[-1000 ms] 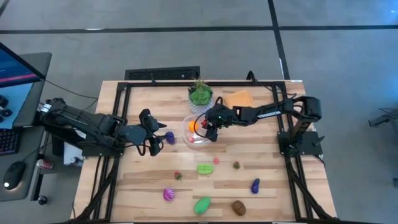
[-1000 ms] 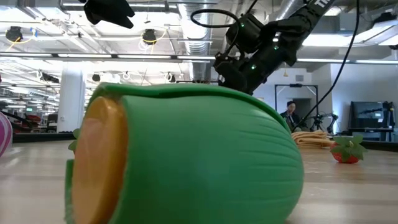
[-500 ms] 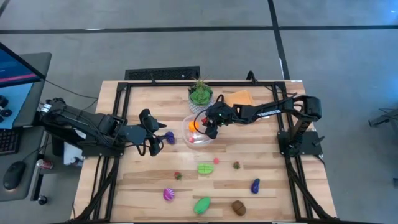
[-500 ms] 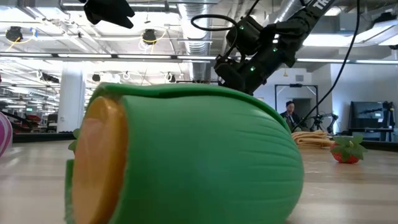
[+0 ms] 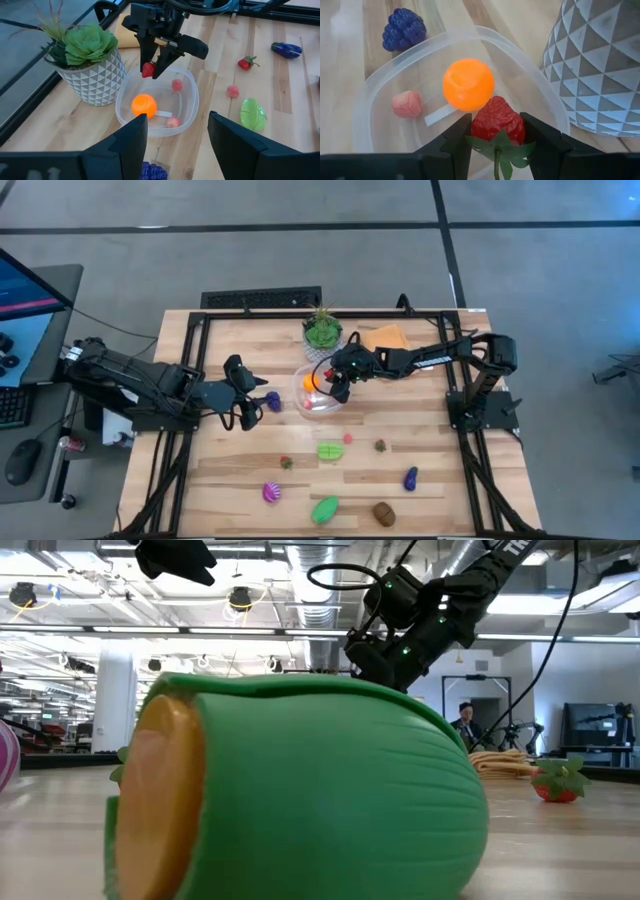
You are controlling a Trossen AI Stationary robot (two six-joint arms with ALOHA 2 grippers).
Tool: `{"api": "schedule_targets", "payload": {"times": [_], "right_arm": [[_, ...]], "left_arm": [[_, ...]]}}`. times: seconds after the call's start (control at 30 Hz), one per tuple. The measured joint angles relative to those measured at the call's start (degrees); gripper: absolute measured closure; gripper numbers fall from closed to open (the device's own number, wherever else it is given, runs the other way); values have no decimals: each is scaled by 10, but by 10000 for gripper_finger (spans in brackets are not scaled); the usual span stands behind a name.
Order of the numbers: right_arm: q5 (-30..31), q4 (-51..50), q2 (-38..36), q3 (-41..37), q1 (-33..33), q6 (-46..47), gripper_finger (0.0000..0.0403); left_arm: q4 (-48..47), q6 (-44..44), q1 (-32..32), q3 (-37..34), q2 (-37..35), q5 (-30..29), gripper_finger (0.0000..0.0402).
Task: Pick and placing Produce into tupperware
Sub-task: Put the top right red strawberry into the transparent bin
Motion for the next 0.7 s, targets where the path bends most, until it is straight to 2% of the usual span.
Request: {"api": "schedule_targets", "payload": {"times": [0.37,0.7], "right_arm": [[0,15,47,0,1,44,220],[0,20,40,0,1,37,218]], "left_arm": [[0,0,-1,0,0,0,203],[-3,-1,-6,0,0,-2,203]]}}
